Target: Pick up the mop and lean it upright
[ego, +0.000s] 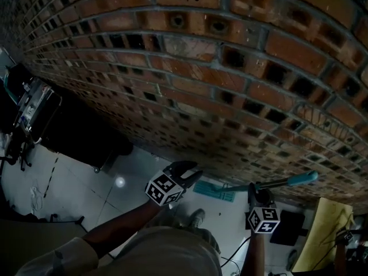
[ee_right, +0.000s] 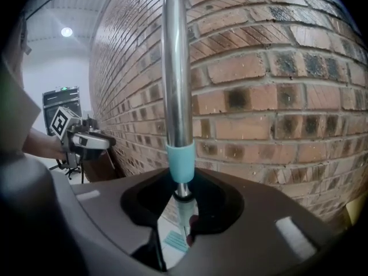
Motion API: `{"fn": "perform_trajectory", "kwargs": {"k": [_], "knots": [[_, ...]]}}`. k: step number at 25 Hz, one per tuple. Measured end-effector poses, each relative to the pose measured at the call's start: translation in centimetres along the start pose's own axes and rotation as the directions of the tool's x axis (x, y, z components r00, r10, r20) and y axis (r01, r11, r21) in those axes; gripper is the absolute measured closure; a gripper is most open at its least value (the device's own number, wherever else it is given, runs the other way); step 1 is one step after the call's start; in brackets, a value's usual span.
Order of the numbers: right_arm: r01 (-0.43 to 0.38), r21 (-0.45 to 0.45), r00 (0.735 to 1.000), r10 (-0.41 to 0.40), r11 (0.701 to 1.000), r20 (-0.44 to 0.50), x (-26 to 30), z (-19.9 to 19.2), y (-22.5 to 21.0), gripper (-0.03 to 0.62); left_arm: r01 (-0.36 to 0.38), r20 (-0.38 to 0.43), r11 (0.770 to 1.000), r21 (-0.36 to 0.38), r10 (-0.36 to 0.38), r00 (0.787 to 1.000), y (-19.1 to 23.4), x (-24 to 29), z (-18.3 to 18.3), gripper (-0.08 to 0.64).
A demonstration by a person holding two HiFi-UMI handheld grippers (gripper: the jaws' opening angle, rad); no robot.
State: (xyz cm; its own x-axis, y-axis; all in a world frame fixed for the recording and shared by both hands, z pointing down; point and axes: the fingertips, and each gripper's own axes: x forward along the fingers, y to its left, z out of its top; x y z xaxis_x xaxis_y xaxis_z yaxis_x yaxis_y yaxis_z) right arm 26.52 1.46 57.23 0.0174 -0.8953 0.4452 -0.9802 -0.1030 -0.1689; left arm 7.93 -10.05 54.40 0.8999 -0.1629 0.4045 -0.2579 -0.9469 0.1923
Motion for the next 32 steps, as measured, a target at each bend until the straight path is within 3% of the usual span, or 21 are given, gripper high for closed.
{"fn": "perform_trajectory", "kwargs": {"k": [22,28,32], "knots": [[0.019,0.038,0.992,-0.014,0.999,-0.122,11.7,-10.3,1.2,0.488,-0.008,-0.101,1.000,-0.010,0.007,0.995,2.9,0.3,-5.7,0.407],[0.026,0.035,0.987,-0.020,0.999,-0.160,13.9,-12.6,1.4,0.486,-0.036,-0.123,0.996,-0.082,0.025,0.992,3.2,0.0,-8.1,0.407],[0.007,0.012,0.982,-0.004,1.000,-0.186,15.0,-13.9,2.0,0.486,-0.036,-0.122,0.996,-0.075,0.027,0.992,3.1,0.1,-8.3,0.408]]}}
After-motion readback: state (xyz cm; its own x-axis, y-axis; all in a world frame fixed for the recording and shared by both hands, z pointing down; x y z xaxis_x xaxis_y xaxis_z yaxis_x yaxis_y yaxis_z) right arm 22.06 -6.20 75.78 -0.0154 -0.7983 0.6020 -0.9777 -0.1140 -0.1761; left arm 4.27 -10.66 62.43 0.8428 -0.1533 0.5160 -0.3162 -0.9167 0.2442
